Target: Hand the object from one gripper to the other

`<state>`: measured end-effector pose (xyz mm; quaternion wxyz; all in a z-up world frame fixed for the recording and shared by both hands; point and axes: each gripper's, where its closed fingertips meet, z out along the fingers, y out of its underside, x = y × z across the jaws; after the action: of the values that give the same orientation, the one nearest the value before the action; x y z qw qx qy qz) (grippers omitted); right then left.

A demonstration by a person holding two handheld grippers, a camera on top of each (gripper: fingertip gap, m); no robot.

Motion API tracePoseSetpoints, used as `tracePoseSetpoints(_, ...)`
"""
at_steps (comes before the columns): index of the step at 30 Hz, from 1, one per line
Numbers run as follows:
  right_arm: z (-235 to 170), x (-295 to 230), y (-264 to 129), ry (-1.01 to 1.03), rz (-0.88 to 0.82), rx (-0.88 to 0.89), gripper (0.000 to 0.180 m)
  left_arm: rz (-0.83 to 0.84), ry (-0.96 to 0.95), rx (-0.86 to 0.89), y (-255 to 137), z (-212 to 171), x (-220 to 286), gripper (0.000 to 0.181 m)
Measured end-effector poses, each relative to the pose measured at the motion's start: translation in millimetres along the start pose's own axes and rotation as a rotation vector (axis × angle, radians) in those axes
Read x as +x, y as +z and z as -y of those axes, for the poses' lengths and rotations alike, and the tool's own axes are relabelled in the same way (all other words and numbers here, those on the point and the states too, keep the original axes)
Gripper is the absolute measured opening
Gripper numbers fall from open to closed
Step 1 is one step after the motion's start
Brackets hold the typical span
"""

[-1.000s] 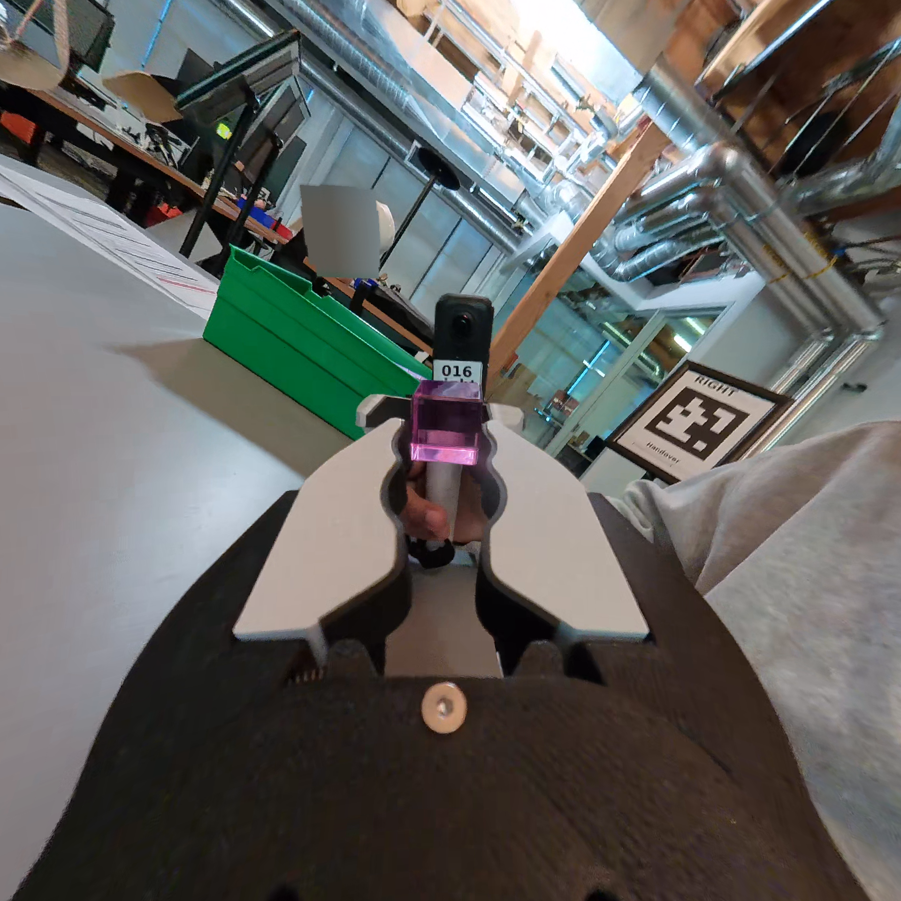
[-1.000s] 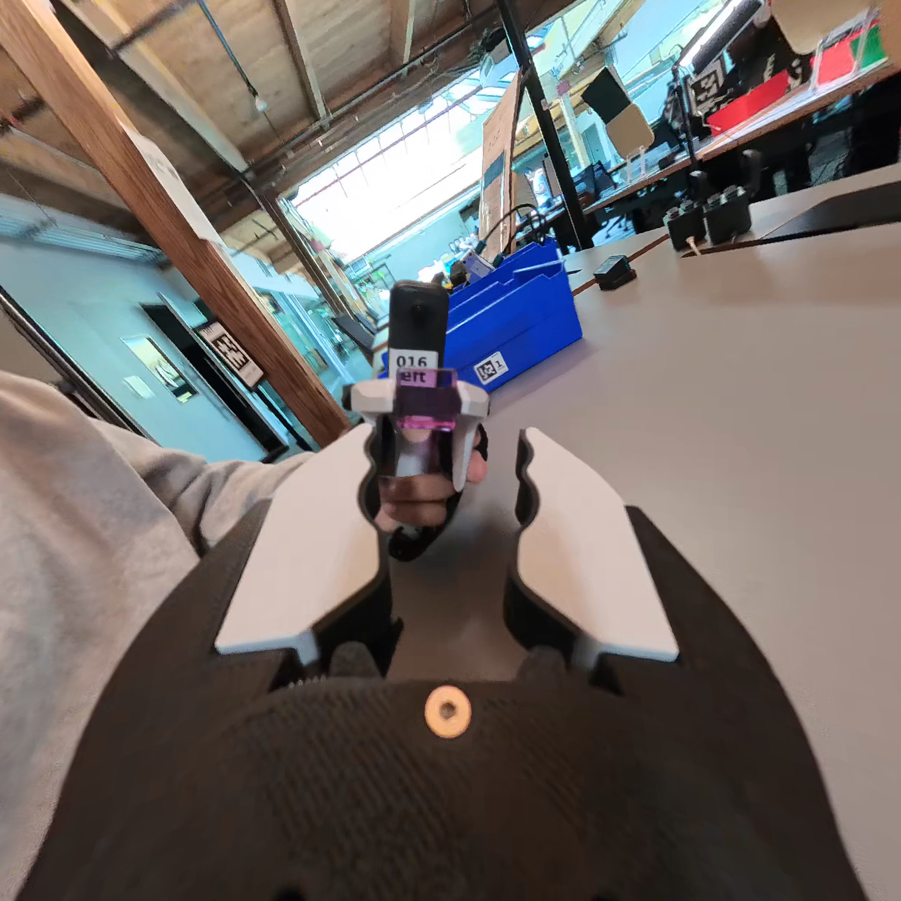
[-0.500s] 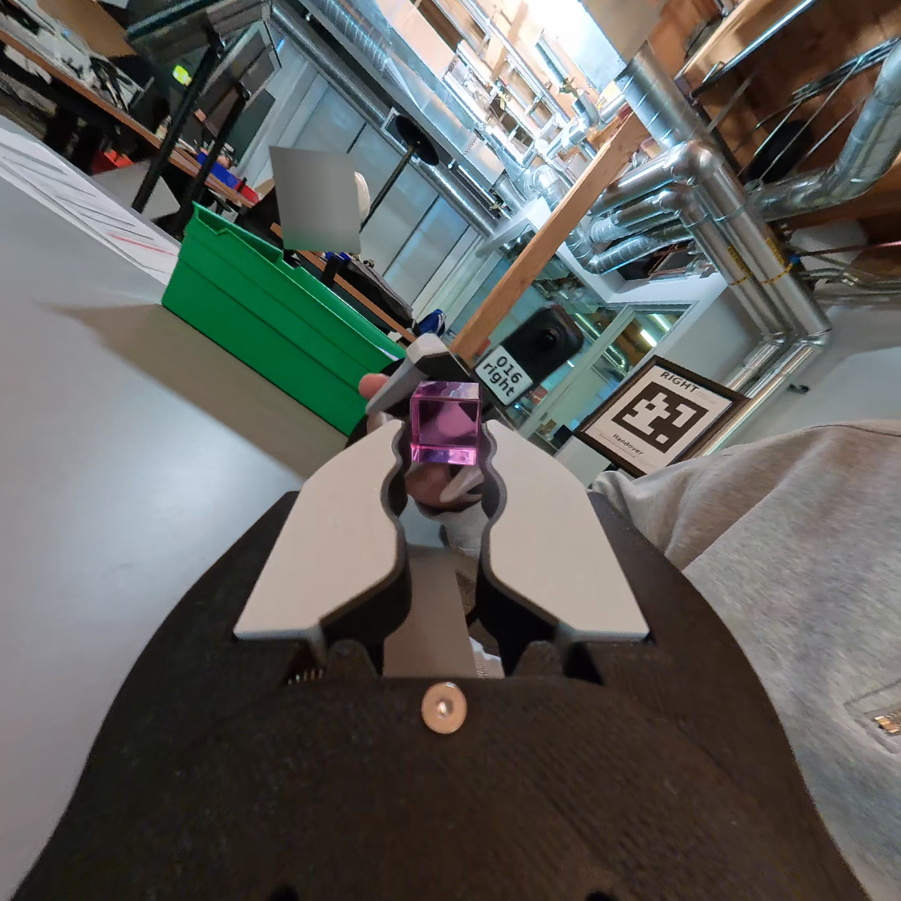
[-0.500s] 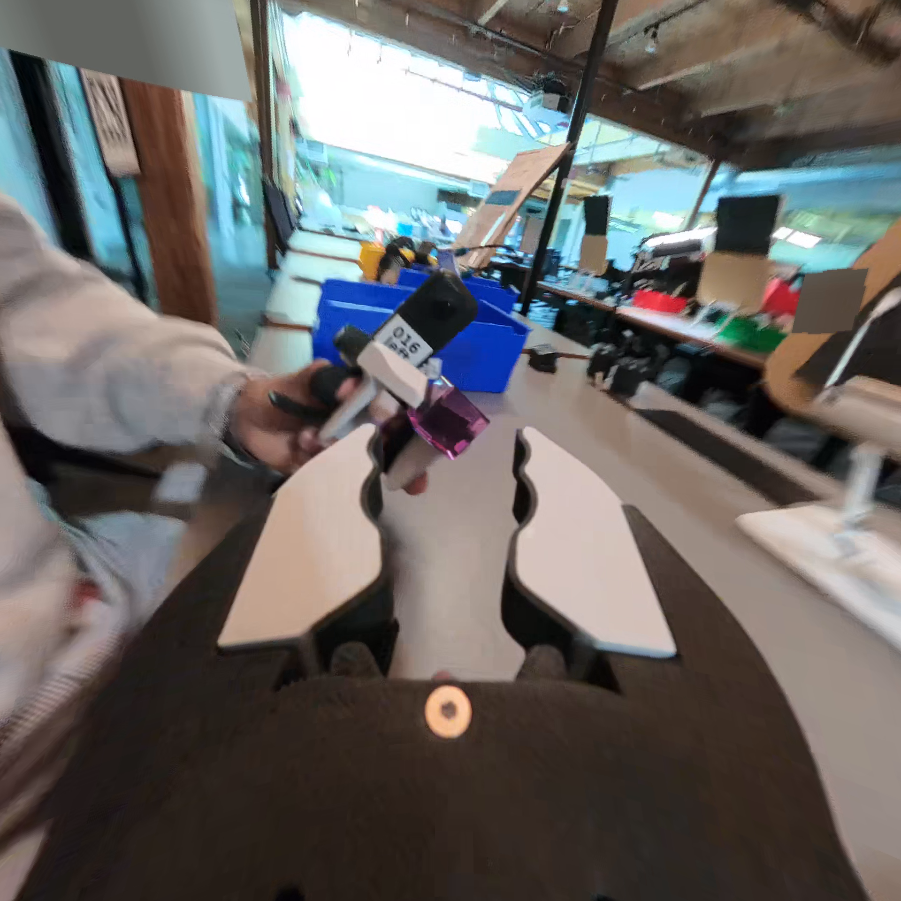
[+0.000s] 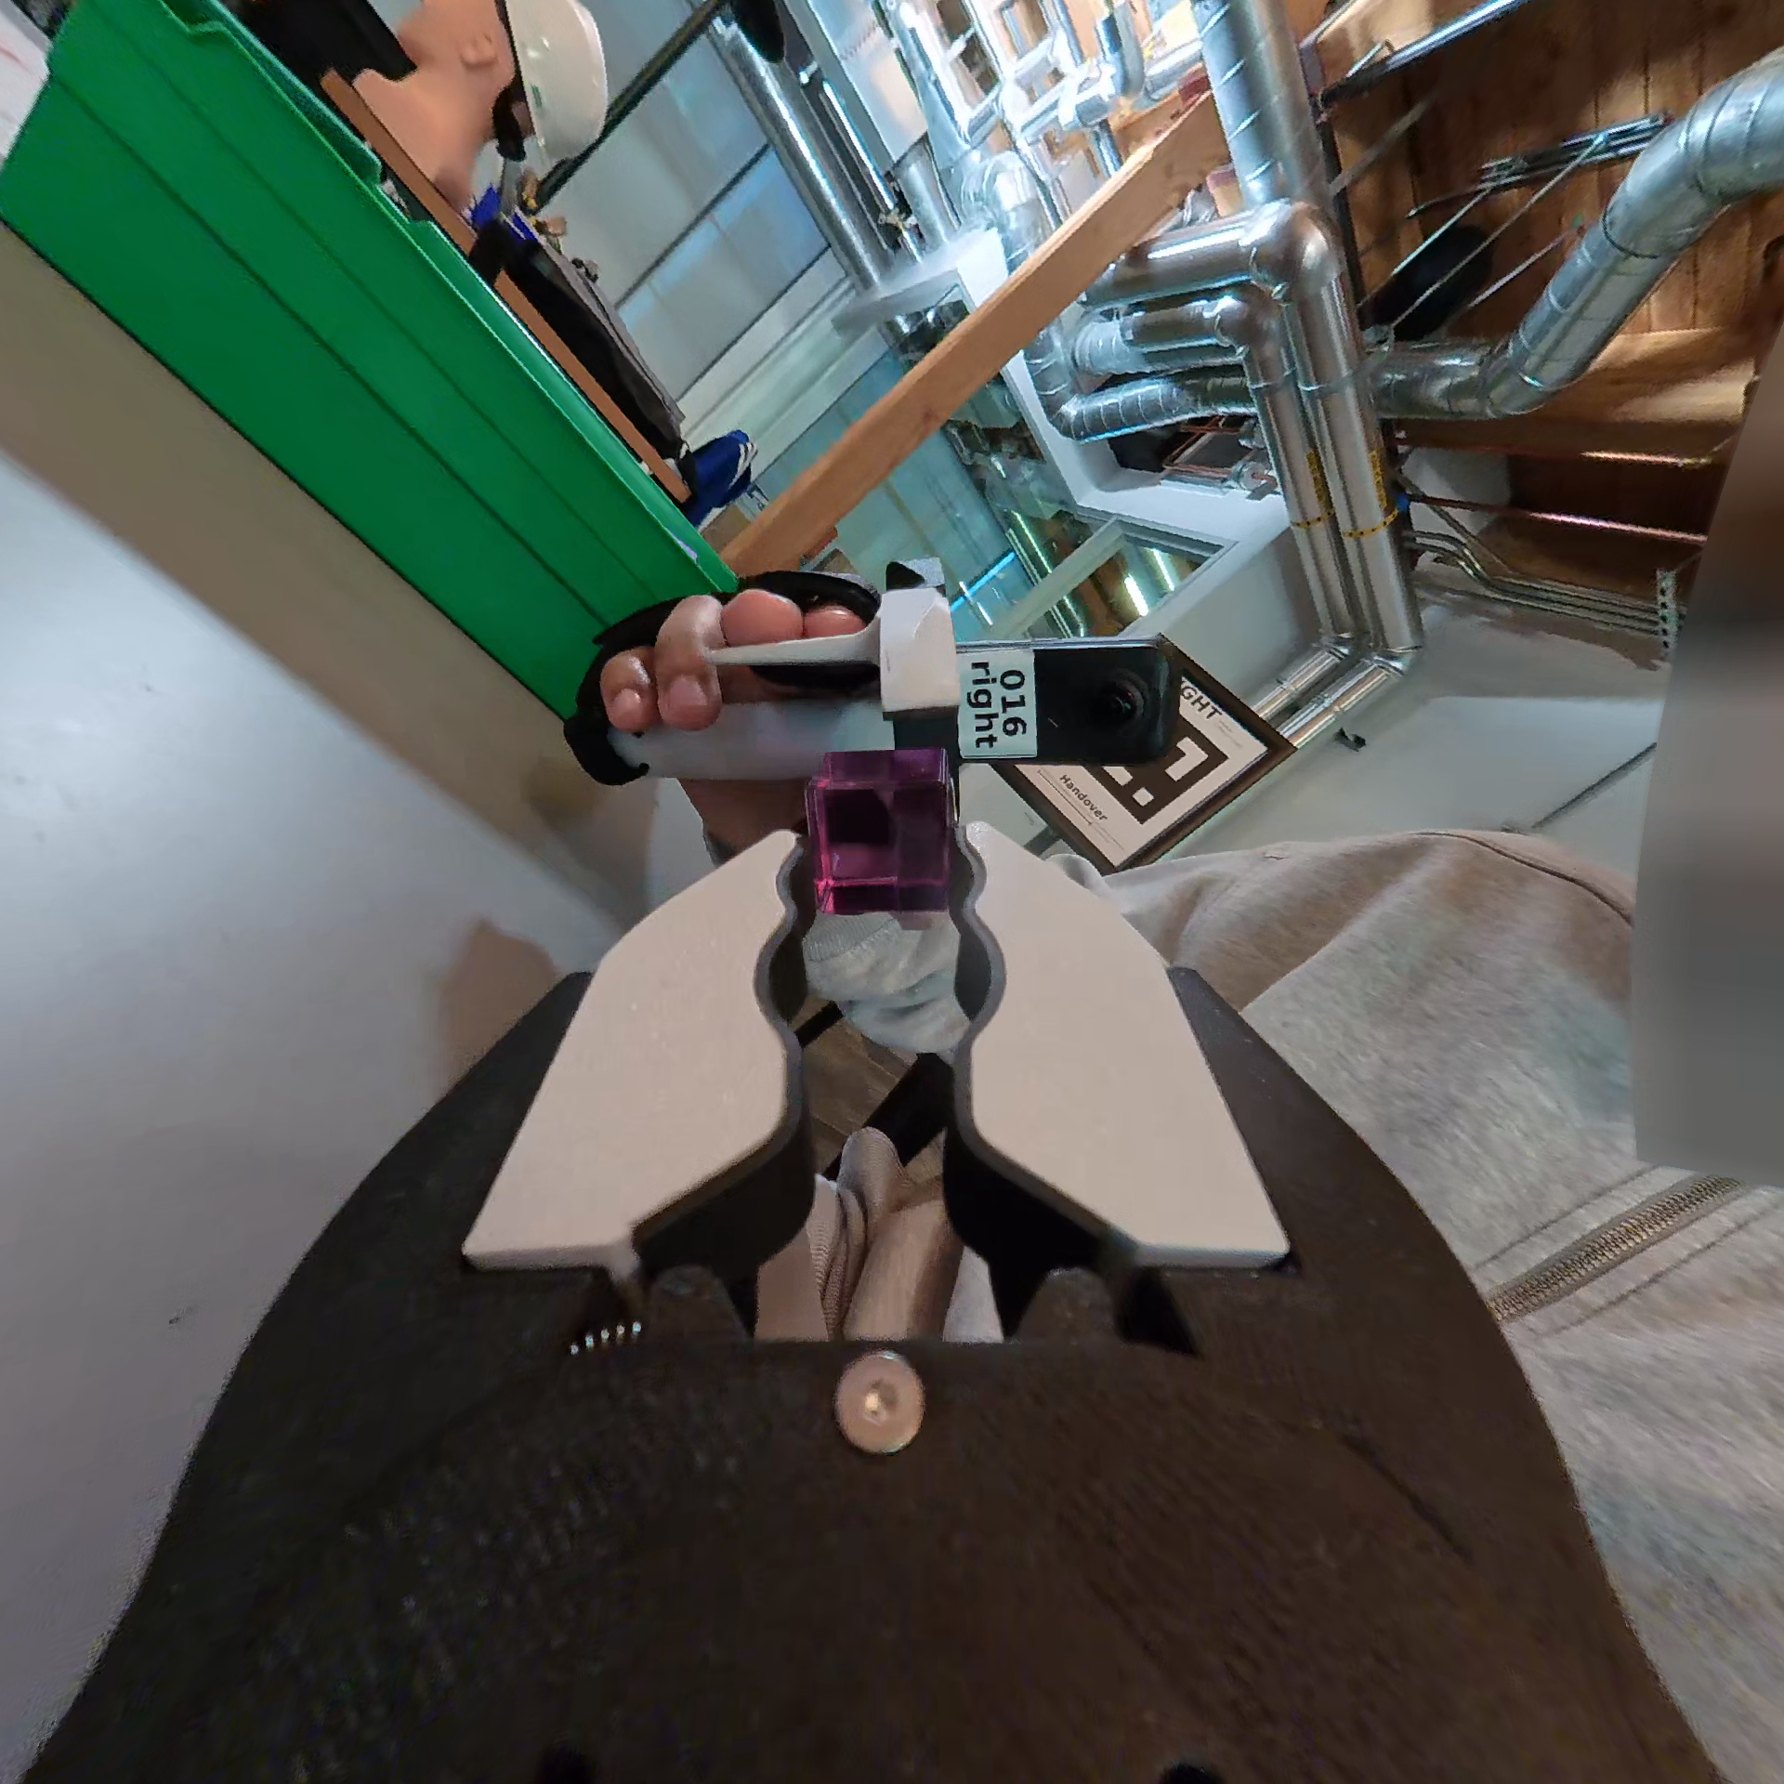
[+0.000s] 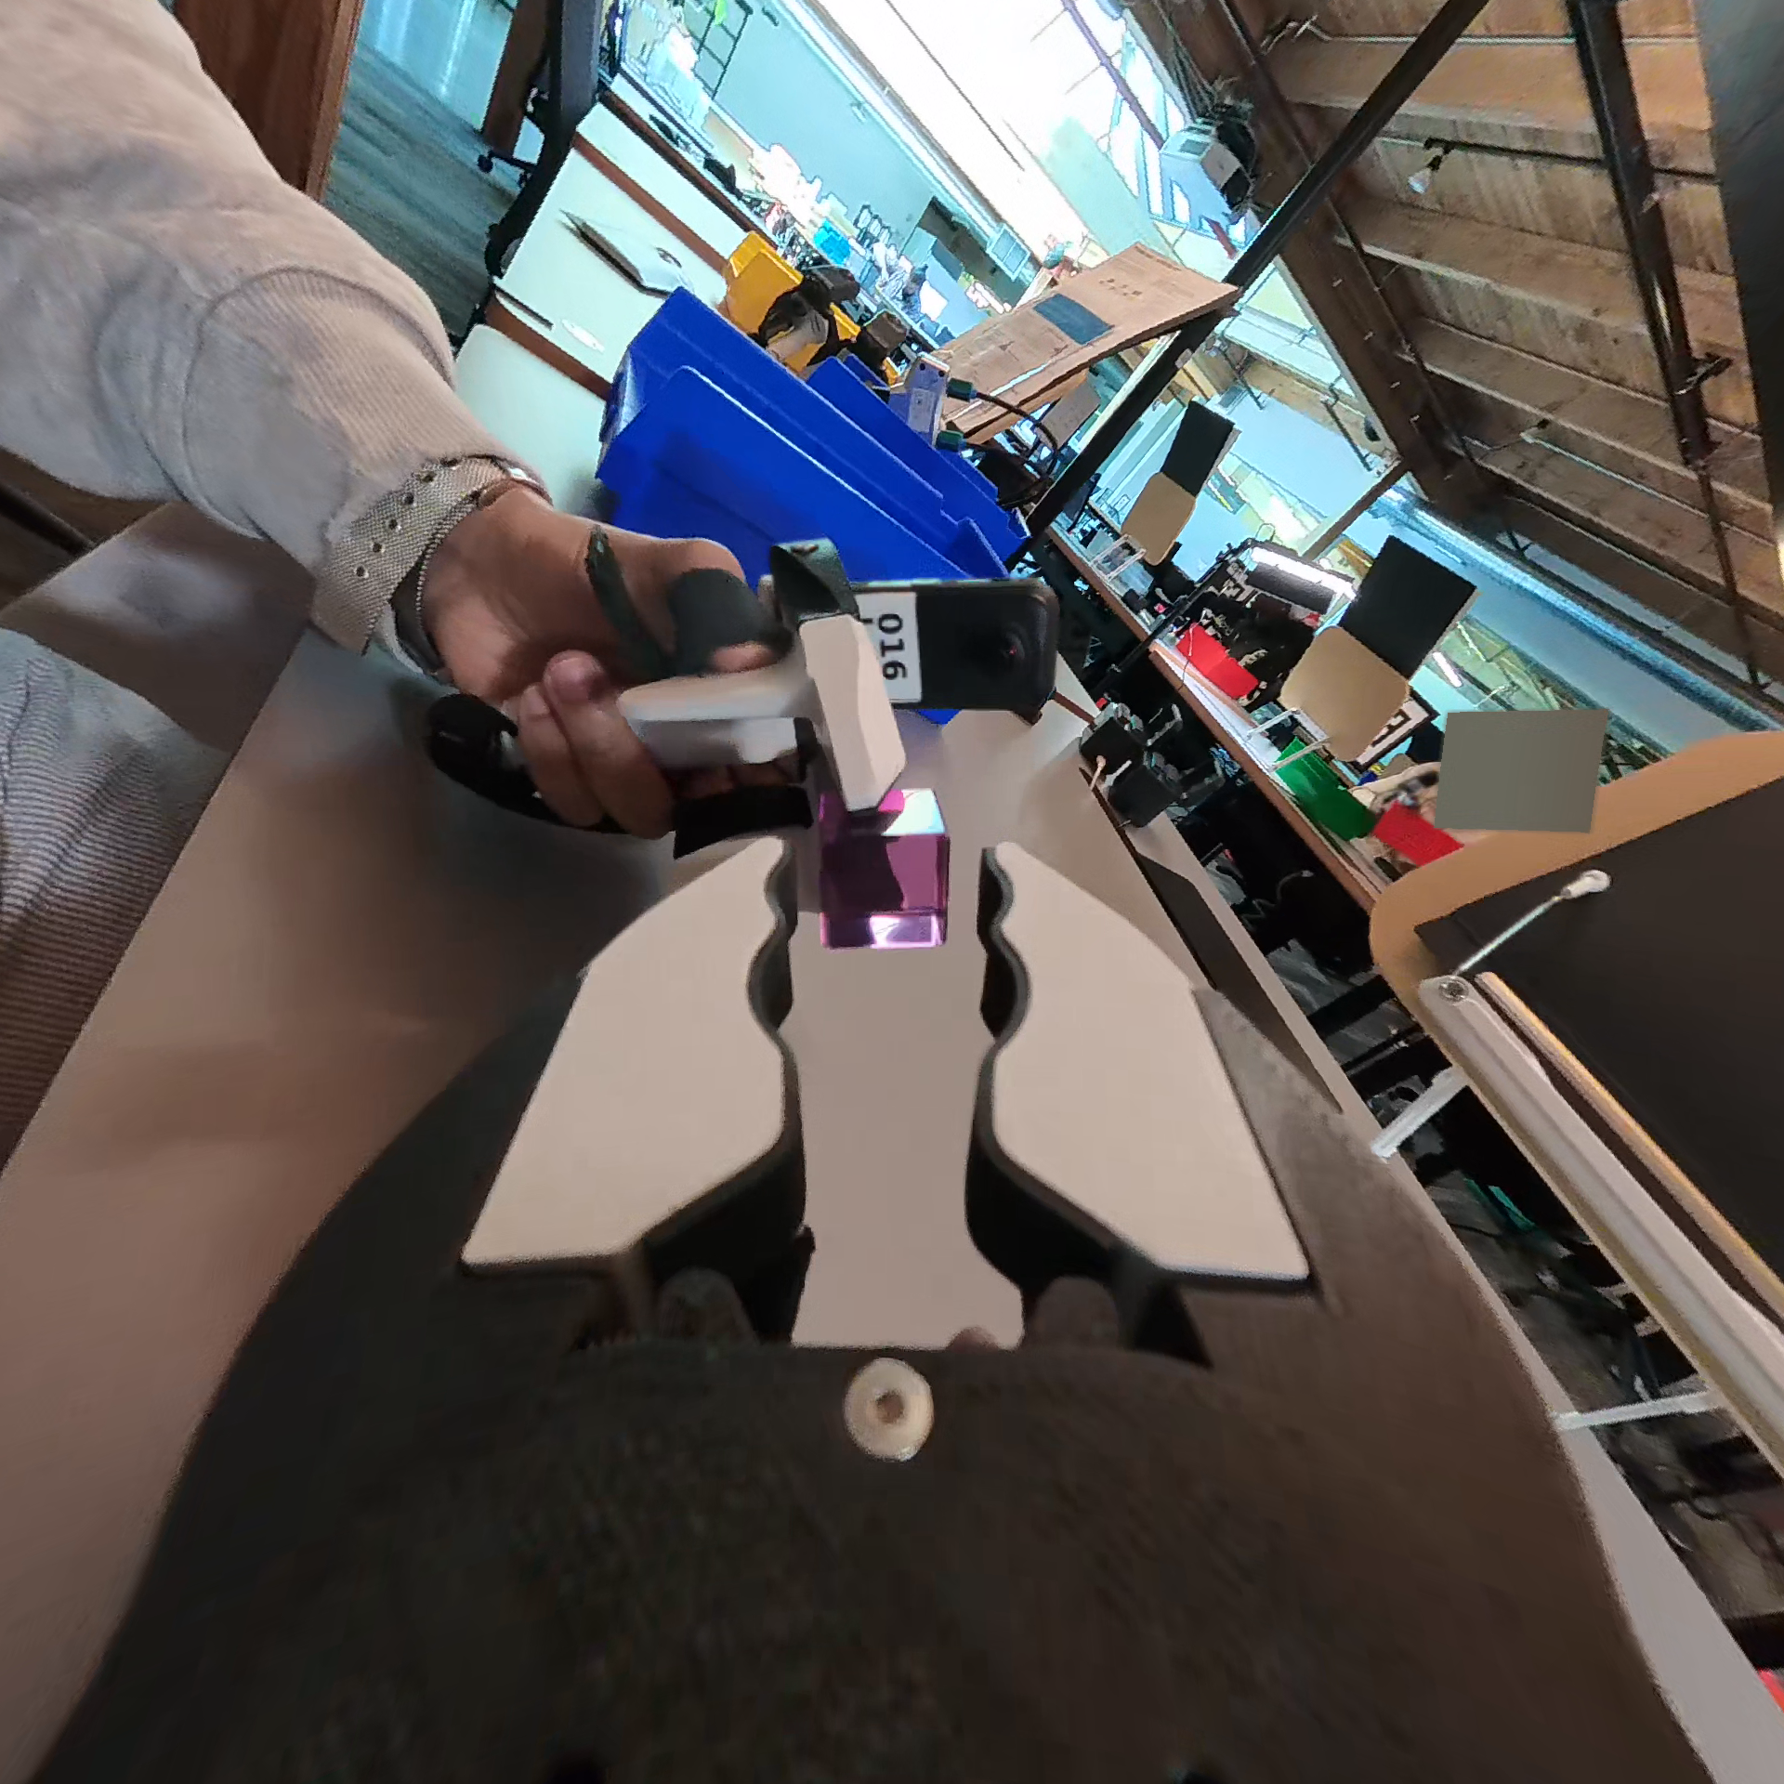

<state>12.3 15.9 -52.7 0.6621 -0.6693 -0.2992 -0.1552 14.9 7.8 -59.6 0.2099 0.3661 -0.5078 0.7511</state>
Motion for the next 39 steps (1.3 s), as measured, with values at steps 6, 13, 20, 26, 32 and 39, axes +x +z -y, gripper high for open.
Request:
tracePoseSetpoints(6,0,-6,1,-0.021,0.031,-0.012,0.028,-0.018,-0.026,-0.033,3,-6,1,0.028)
tracePoseSetpoints(13,1,-6,1,0.018,0.044,0.002,0.027,-0.042,-0.039,-0.035,3,-7,2,0.028)
tracePoseSetpoints(20,-5,8,-2,0.201,-0.004,0.009,0.027,-0.010,0.012,0.071,0,8,0,0.049)
tracePoseSetpoints(26,-5,22,-5,0.634,0.017,0.080,0.027,0.046,0.110,0.104,-2,14,-2,0.053)
tracePoseSetpoints(32,-6,29,-6,1.102,0.106,0.185,0.027,0.107,0.246,0.067,1,9,0,0.050)
tracePoseSetpoints(39,-9,23,-3,1.244,0.178,0.170,0.026,0.169,0.344,0.042,2,8,-2,0.045)
